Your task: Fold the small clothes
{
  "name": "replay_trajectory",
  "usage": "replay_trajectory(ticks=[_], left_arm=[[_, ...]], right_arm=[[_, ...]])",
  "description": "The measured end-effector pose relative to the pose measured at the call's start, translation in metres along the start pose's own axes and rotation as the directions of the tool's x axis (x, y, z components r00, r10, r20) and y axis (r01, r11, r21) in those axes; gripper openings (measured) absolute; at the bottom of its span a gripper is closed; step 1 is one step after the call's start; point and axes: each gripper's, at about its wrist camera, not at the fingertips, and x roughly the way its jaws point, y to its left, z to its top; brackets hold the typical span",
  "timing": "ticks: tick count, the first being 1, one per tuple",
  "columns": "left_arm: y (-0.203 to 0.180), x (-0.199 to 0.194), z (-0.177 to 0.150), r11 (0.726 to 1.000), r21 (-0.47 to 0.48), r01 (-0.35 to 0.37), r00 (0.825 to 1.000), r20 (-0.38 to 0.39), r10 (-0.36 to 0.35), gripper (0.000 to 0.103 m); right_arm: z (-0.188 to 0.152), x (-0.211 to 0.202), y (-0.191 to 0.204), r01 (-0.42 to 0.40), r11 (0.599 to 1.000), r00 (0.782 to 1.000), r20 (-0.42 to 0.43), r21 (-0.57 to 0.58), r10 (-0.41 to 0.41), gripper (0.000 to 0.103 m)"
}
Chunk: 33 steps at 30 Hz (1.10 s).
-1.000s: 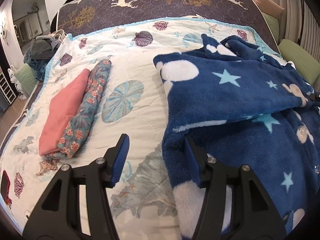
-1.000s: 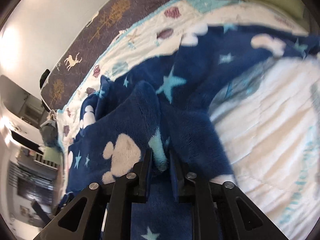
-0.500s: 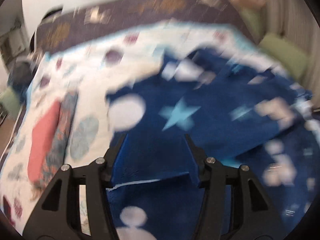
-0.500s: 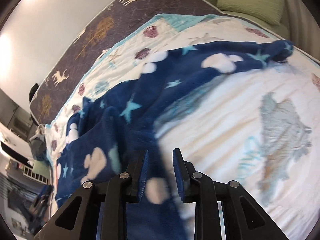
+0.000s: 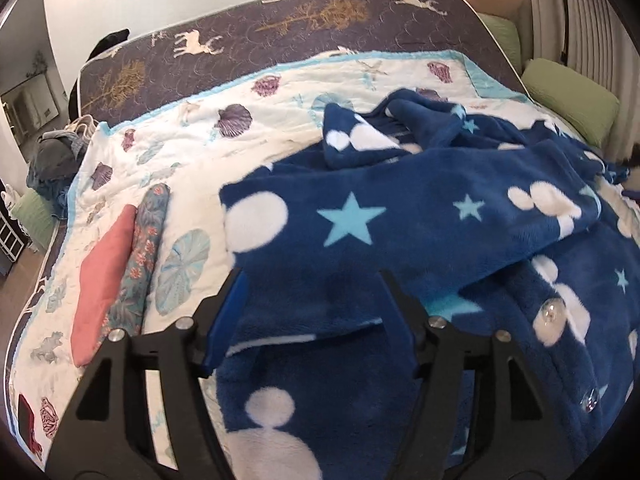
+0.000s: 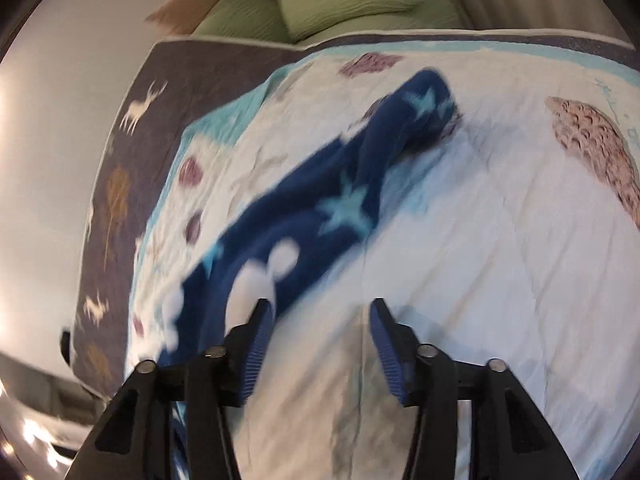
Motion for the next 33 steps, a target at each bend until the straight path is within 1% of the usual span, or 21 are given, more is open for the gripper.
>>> replay_trajectory(ticks=[2,5,9,12,15,17,18,19,20,22,23,26,28,29,30,31,32,33], left_arm=[[0.002,0.008,0.0,1.0,-0.011,0.008,1.0,-0.02,-0.008,0.067],[0.004,0.016,-0.002,0.999,-0.033,0.013,0.999,-0.049,-0.014,0.067],[0.003,0.02,-0.004,0.999,-0.04,0.017,0.998,-0.062,-0.02,0.067],[0.003,0.022,-0.005,0.999,-0.041,0.016,0.997,-0.069,-0.019,0.067],[0.002,0.023,-0.006,0.999,-0.038,0.013,0.997,-0.074,-0.016,0.067],[0.002,0.024,-0.006,0.999,-0.039,0.012,0.997,-0.073,-0.015,0.068],[0.002,0.023,-0.006,0.999,-0.039,0.013,0.997,-0.074,-0.016,0.068],[0.002,0.024,-0.006,0.999,-0.039,0.013,0.997,-0.074,-0.016,0.068],[0.002,0.024,-0.006,0.999,-0.039,0.013,0.997,-0.074,-0.016,0.068],[0.002,0.024,-0.006,0.999,-0.04,0.014,0.997,-0.074,-0.017,0.068],[0.002,0.024,-0.006,0.999,-0.043,0.016,0.997,-0.074,-0.019,0.068],[0.003,0.025,-0.005,0.999,-0.048,0.02,0.997,-0.073,-0.023,0.068],[0.003,0.025,-0.005,0.999,-0.048,0.02,0.997,-0.073,-0.024,0.068],[0.003,0.025,-0.005,0.999,-0.049,0.02,0.997,-0.072,-0.024,0.068],[0.003,0.025,-0.005,0.999,-0.05,0.021,0.997,-0.071,-0.025,0.068],[0.004,0.025,-0.005,0.998,-0.053,0.023,0.997,-0.07,-0.026,0.068],[0.004,0.025,-0.005,0.998,-0.059,0.025,0.997,-0.068,-0.029,0.068],[0.006,0.025,-0.005,0.997,-0.069,0.027,0.997,-0.068,-0.031,0.071]], right_arm=[[0.015,0.005,-0.003,0.018,0.999,1.0,0.015,0.03,-0.018,0.063],[0.035,0.014,-0.009,0.057,0.996,0.998,0.02,0.065,-0.059,0.063],[0.052,0.03,-0.023,0.103,0.988,0.994,0.033,0.114,-0.108,0.063],[0.059,0.036,-0.035,0.096,0.984,0.993,0.057,0.153,-0.106,0.063],[0.066,0.038,-0.037,0.098,0.98,0.99,0.083,0.173,-0.114,0.063],[0.069,0.039,-0.031,0.118,0.982,0.986,0.098,0.149,-0.133,0.041],[0.07,0.041,-0.026,0.113,0.986,0.987,0.099,0.124,-0.126,0.014],[0.072,0.044,-0.022,0.102,0.99,0.99,0.089,0.1,-0.111,0.009],[0.072,0.044,-0.017,0.104,0.991,0.989,0.093,0.087,-0.112,0.009],[0.072,0.035,-0.003,0.097,0.994,0.984,0.145,0.052,-0.104,0.008],[0.072,0.031,0.005,0.08,0.996,0.984,0.156,0.031,-0.084,0.008],[0.066,0.014,0.041,-0.005,0.997,0.985,0.172,-0.074,0.018,0.008],[0.05,0.0,0.081,-0.067,0.976,0.982,0.161,-0.207,0.102,0.009],[0.04,-0.006,0.101,-0.094,0.956,0.979,0.146,-0.279,0.139,0.009],[0.023,-0.013,0.124,-0.12,0.924,0.976,0.126,-0.364,0.176,0.009],[-0.002,-0.021,0.153,-0.146,0.869,0.971,0.097,-0.473,0.216,0.009],[-0.02,-0.026,0.169,-0.161,0.828,0.969,0.074,-0.537,0.237,0.01],[-0.046,-0.031,0.189,-0.182,0.766,0.965,0.037,-0.616,0.259,0.01]])
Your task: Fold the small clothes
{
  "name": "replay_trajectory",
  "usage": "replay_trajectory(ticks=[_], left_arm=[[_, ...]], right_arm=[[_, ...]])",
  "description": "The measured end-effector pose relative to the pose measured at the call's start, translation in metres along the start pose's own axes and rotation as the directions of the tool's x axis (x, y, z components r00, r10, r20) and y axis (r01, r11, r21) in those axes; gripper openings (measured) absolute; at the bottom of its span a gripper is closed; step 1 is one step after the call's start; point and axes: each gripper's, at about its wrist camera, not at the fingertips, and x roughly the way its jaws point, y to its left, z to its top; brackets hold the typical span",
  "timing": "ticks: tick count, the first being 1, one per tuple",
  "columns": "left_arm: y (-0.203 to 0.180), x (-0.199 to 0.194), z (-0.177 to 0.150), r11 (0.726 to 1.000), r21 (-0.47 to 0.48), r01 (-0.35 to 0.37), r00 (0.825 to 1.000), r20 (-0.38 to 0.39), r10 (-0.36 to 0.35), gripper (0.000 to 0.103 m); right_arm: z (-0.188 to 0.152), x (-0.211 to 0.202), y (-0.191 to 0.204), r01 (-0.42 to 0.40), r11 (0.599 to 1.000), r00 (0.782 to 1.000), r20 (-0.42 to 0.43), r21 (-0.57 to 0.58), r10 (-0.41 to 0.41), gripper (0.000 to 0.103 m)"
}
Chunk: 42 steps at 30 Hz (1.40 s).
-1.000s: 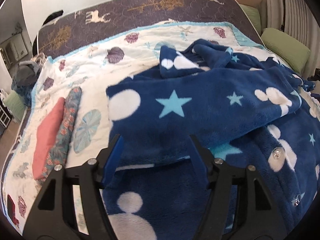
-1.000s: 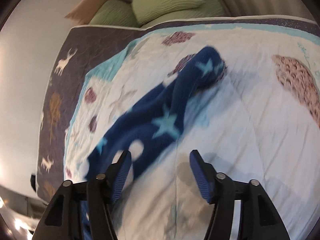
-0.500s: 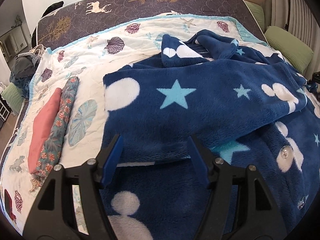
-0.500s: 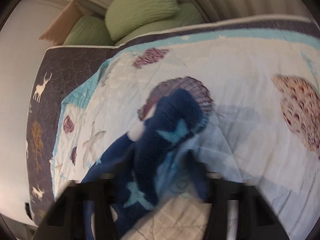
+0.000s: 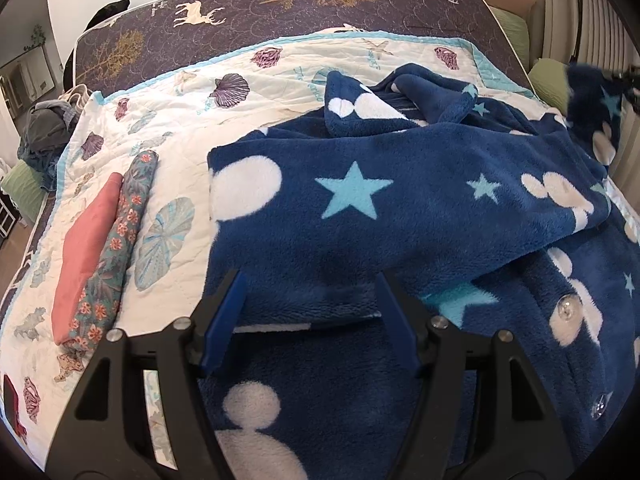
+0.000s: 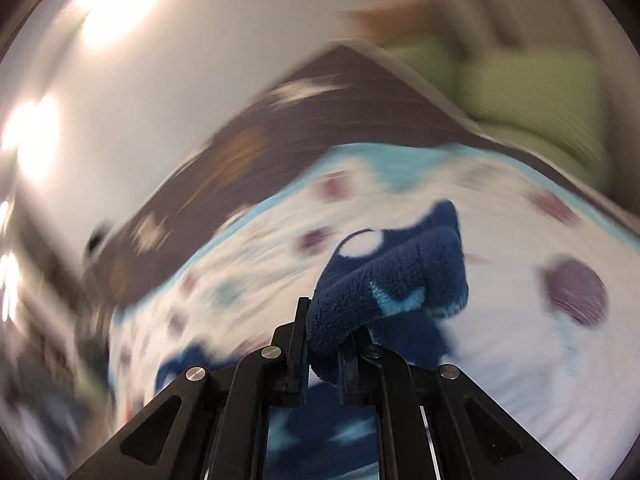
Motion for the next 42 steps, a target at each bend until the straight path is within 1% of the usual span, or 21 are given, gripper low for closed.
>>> replay_trajectory(ticks=[2,3,5,6,7,9,10,14,18,20,22,25,26,29,32,33,34,36,37,40,42], left_arm=[[0.004,-0.002,0.0,1.0,-0.02,0.004,1.0,0.002,-0.004,0.073],[0.004,-0.004,0.0,1.0,-0.027,0.006,1.0,0.003,-0.006,0.073],[0.008,-0.008,-0.002,0.999,-0.048,0.011,1.0,0.002,-0.011,0.077],[0.01,-0.009,-0.003,0.998,-0.061,0.01,1.0,-0.003,-0.01,0.082],[0.012,-0.011,-0.004,0.997,-0.074,0.01,1.0,-0.011,-0.01,0.084],[0.019,-0.013,-0.007,0.994,-0.108,0.029,0.999,-0.031,-0.032,0.084],[0.023,-0.014,-0.01,0.991,-0.126,0.044,0.998,-0.037,-0.049,0.084],[0.035,-0.018,-0.016,0.982,-0.172,0.08,0.996,-0.032,-0.086,0.084],[0.04,-0.023,-0.017,0.969,-0.206,0.136,0.99,-0.002,-0.139,0.084],[0.039,-0.027,-0.015,0.959,-0.216,0.186,0.982,0.021,-0.186,0.084],[0.033,-0.032,-0.01,0.947,-0.213,0.241,0.971,0.042,-0.237,0.084],[0.015,-0.036,0.001,0.929,-0.184,0.321,0.947,0.045,-0.318,0.085],[0.006,-0.035,0.005,0.91,-0.173,0.376,0.926,0.028,-0.377,0.086],[-0.018,-0.024,0.007,0.864,-0.181,0.47,0.872,-0.056,-0.486,0.088],[-0.036,-0.007,0.008,0.838,-0.209,0.504,0.838,-0.119,-0.533,0.088],[-0.038,-0.002,0.009,0.836,-0.227,0.5,0.837,-0.122,-0.534,0.079],[-0.039,0.001,0.01,0.829,-0.245,0.502,0.833,-0.122,-0.54,0.051],[-0.041,0.006,0.016,0.791,-0.28,0.543,0.792,-0.142,-0.594,0.027],[-0.04,0.004,0.019,0.787,-0.286,0.547,0.792,-0.129,-0.597,0.026],[-0.042,-0.009,0.023,0.813,-0.24,0.531,0.822,-0.086,-0.562,0.017],[-0.043,-0.014,0.025,0.815,-0.229,0.531,0.825,-0.079,-0.56,0.016]], right_arm=[[-0.028,0.003,0.067,-0.08,0.979,0.995,-0.068,-0.188,0.068,0.011],[-0.052,0.005,0.106,-0.131,0.948,0.988,-0.123,-0.291,0.098,0.011],[-0.093,0.011,0.152,-0.22,0.899,0.965,-0.221,-0.379,0.142,0.011],[-0.11,0.015,0.167,-0.256,0.883,0.951,-0.268,-0.394,0.156,0.011],[-0.135,0.02,0.184,-0.301,0.863,0.928,-0.332,-0.405,0.168,0.011],[-0.17,0.026,0.203,-0.343,0.841,0.9,-0.403,-0.418,0.167,0.011],[-0.183,0.028,0.207,-0.346,0.833,0.895,-0.417,-0.433,0.155,0.011],[-0.222,0.027,0.224,-0.313,0.777,0.903,-0.424,-0.546,0.066,0.019],[-0.219,0.024,0.215,-0.321,0.796,0.892,-0.446,-0.512,0.073,0.034],[-0.216,0.013,0.208,-0.312,0.811,0.9,-0.428,-0.495,0.085,0.047],[-0.214,0.003,0.203,-0.291,0.829,0.915,-0.392,-0.477,0.096,0.063],[-0.215,-0.009,0.192,-0.243,0.858,0.936,-0.343,-0.452,0.085,0.071],[-0.215,-0.01,0.188,-0.23,0.869,0.939,-0.335,-0.438,0.079,0.072],[-0.216,-0.012,0.175,-0.202,0.901,0.942,-0.326,-0.384,0.072,0.073],[-0.218,-0.014,0.16,-0.163,0.924,0.946,-0.32,-0.347,0.047,0.073],[-0.218,-0.015,0.155,-0.158,0.93,0.946,-0.321,-0.331,0.046,0.073],[-0.217,-0.016,0.151,-0.154,0.937,0.946,-0.319,-0.313,0.049,0.073],[-0.214,-0.019,0.142,-0.147,0.951,0.949,-0.31,-0.273,0.058,0.073],[-0.213,-0.021,0.139,-0.146,0.954,0.95,-0.305,-0.261,0.062,0.073],[-0.211,-0.022,0.131,-0.147,0.964,0.951,-0.301,-0.222,0.075,0.073],[-0.211,-0.019,0.126,-0.147,0.97,0.946,-0.315,-0.195,0.079,0.073]])
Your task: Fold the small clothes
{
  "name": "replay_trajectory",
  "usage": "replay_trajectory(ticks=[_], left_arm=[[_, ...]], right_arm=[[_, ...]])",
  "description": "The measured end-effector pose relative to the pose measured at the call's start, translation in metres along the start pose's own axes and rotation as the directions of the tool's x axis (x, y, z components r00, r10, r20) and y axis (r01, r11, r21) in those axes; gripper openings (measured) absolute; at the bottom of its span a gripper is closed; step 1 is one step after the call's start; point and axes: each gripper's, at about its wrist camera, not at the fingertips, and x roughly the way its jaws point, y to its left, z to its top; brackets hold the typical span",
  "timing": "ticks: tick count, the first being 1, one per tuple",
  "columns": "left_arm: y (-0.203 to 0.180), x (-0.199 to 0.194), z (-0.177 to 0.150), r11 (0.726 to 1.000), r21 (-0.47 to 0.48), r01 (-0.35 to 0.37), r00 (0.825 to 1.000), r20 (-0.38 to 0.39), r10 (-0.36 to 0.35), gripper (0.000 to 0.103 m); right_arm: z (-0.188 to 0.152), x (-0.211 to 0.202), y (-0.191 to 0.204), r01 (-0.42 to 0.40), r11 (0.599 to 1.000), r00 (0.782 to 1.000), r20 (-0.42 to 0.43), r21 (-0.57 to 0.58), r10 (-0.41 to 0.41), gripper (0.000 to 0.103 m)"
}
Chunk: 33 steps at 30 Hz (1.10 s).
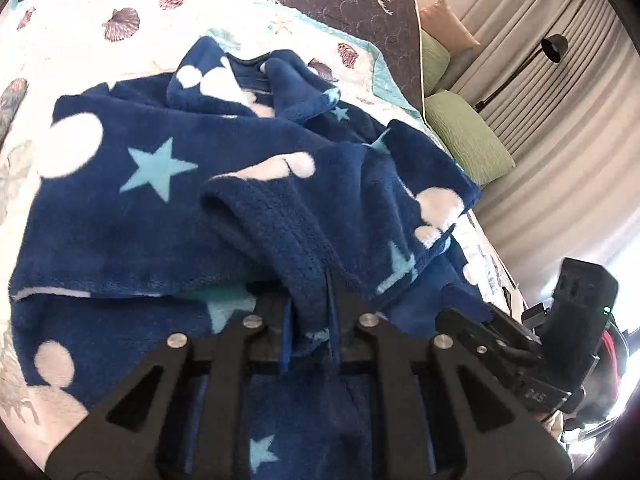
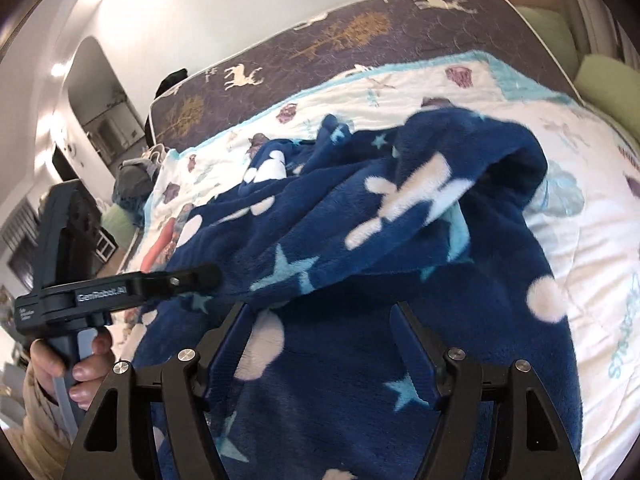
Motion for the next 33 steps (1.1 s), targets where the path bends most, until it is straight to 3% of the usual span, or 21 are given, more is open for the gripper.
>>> replay_trajectory(ticks=[12,15,17,20,22,27,33], left_arm=[[0.005,-0.013,0.009,0.999,-0.04,0.02,1.0,0.024,-0.019,0.011],[0.01,-0.047,0.027,0.999,-0.034,0.022,0.993,0.113,-0.019,0.011],[0.015,-0.078,0.037,1.0,-0.017,0.004,0.979,0.202,-0.001,0.011],[0.032,-0.107,0.039,0.996,-0.002,-0.089,0.955,0.283,0.086,0.011],[0.049,-0.103,0.034,0.994,-0.037,-0.103,0.959,0.261,0.109,0.011],[0.084,-0.066,0.016,0.983,-0.116,-0.145,0.977,0.139,0.16,0.011],[0.094,-0.056,0.008,0.979,-0.144,-0.146,0.98,0.114,0.163,0.011]], right_arm=[[0.002,0.002,-0.006,0.026,0.999,1.0,-0.013,0.028,-0.026,0.073],[0.011,-0.003,-0.008,0.113,0.994,0.994,0.0,-0.006,-0.113,0.073],[0.018,-0.007,-0.013,0.197,0.98,0.98,0.016,-0.024,-0.196,0.073],[0.029,-0.009,-0.024,0.308,0.951,0.951,0.026,-0.024,-0.307,0.073],[0.035,-0.006,-0.033,0.347,0.938,0.938,0.016,-0.019,-0.347,0.073],[0.041,0.01,-0.045,0.338,0.941,0.94,-0.043,-0.002,-0.338,0.073],[0.043,0.009,-0.045,0.345,0.938,0.938,-0.039,-0.001,-0.345,0.073]])
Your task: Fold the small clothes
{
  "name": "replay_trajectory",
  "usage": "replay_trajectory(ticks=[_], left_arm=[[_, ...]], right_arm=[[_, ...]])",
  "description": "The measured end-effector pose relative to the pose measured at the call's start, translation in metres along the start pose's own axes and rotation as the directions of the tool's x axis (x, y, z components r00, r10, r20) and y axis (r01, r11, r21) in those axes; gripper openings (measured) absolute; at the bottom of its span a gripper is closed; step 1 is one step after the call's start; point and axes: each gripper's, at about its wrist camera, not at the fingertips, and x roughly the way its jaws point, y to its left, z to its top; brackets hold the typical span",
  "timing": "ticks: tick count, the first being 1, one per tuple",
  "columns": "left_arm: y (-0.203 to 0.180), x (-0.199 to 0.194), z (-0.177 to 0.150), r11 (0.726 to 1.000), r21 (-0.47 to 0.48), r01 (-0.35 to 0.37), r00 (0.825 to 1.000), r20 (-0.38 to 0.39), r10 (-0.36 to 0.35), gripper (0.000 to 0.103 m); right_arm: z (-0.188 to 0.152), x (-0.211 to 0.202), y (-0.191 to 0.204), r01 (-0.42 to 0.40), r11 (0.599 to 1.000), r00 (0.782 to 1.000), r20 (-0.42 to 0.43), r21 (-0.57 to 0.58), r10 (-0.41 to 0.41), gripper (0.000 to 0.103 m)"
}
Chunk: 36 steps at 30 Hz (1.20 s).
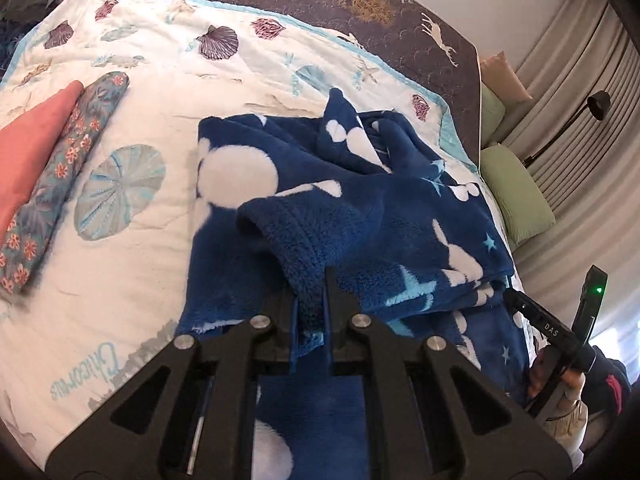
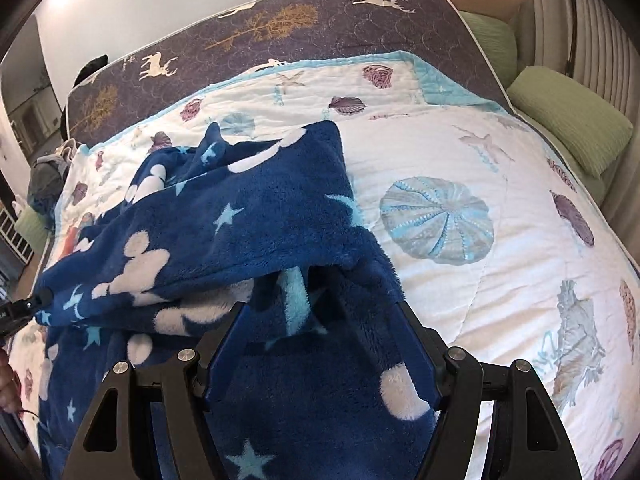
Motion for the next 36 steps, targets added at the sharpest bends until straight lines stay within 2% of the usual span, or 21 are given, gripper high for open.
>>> replay_trajectory(ticks=[14,15,16,18,23,24,26,30,32,33,34,36], left_arm=[[-0.008,0.002,-0.002,0.999,0.034,-0.023,1.0,0.008,0.022,0.011],[-0.007,0.003,-0.002,0.999,0.031,-0.029,1.0,0.003,0.029,0.018],[-0.005,0.005,-0.002,0.999,0.026,-0.04,0.999,-0.004,0.04,0.03],[-0.001,0.005,-0.003,0.998,0.008,-0.054,0.999,0.0,0.054,0.047],[0.01,-0.002,0.003,0.999,-0.034,-0.006,1.0,0.023,0.006,0.055],[0.012,-0.006,0.007,0.999,-0.043,-0.002,0.999,0.04,0.004,0.06],[0.014,-0.007,0.014,0.999,-0.043,-0.006,0.998,0.055,0.008,0.062],[0.02,0.012,0.033,0.998,-0.056,0.005,1.0,0.031,-0.004,0.062],[0.018,0.033,0.04,0.998,-0.052,0.026,0.999,-0.022,-0.027,0.061],[0.017,0.041,0.04,0.999,-0.05,0.005,0.999,-0.037,-0.007,0.05],[0.015,0.047,0.041,0.999,-0.04,-0.027,0.999,-0.046,0.025,0.018],[0.007,0.042,0.04,1.0,-0.019,-0.002,1.0,-0.029,0.001,0.016]], right_arm=[[0.005,0.016,-0.004,0.016,0.999,0.999,-0.035,0.041,-0.015,0.073],[0.004,0.017,-0.005,0.013,0.999,0.999,-0.037,0.047,-0.012,0.073],[0.003,0.016,-0.006,0.011,0.999,0.999,-0.037,0.052,-0.009,0.073],[0.003,0.012,-0.009,0.005,0.998,0.999,-0.034,0.064,-0.002,0.073],[0.005,0.005,-0.017,0.012,0.996,1.0,-0.025,0.086,-0.01,0.073],[0.006,0.002,-0.02,0.012,0.995,1.0,-0.024,0.098,-0.01,0.073],[0.008,-0.003,-0.023,-0.005,0.992,1.0,-0.014,0.124,0.007,0.073],[0.017,-0.015,-0.02,-0.051,0.991,0.998,0.039,0.126,0.047,0.073],[0.02,-0.012,-0.014,-0.046,0.994,0.998,0.041,0.103,0.042,0.073],[0.021,-0.008,-0.01,-0.048,0.994,0.998,0.033,0.097,0.045,0.073],[0.02,-0.005,-0.008,-0.052,0.994,0.998,0.024,0.096,0.05,0.073],[0.017,0.002,-0.005,-0.061,0.994,0.998,0.005,0.096,0.061,0.073]])
